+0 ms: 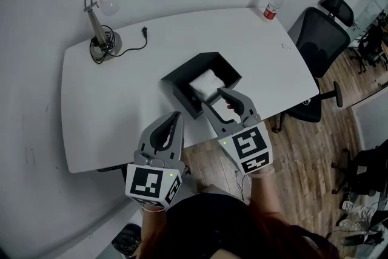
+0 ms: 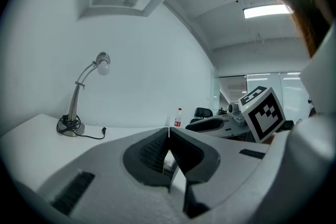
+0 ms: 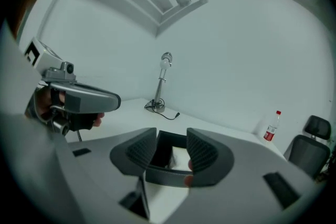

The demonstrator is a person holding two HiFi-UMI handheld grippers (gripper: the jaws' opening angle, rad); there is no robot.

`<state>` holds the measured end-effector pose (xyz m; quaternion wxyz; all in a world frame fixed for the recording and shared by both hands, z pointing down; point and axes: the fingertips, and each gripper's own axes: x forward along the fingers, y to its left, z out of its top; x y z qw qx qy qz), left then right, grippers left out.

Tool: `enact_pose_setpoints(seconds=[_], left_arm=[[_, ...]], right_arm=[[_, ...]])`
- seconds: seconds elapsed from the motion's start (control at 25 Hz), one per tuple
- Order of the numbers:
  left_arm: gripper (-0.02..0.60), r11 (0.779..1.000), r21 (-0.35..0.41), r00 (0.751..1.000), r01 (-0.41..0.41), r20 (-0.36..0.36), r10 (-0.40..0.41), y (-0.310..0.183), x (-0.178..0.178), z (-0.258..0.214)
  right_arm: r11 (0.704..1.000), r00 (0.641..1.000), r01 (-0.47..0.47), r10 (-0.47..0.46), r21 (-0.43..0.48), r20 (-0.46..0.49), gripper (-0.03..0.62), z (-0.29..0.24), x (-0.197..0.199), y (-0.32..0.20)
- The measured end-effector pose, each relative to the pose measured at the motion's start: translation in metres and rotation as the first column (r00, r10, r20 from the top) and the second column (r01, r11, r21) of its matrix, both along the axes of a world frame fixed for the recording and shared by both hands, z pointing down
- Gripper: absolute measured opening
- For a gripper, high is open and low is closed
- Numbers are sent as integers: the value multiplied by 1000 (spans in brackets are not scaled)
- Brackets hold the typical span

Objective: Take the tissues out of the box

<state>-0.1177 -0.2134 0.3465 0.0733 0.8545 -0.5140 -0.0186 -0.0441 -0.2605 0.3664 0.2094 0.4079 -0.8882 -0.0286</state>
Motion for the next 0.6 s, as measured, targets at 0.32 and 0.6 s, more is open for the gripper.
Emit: enact_pose_setpoints(seconds=[0.32, 0.6], left_arm=[[26, 999, -34, 1000, -4, -14, 3, -21, -4, 14], [26, 999, -49, 1000, 4, -26, -6, -38, -8, 19]], right_arm=[[998, 998, -9, 5, -59, -61, 213, 24, -2, -24], [993, 993, -14, -1, -117, -122, 227, 47, -1, -41]])
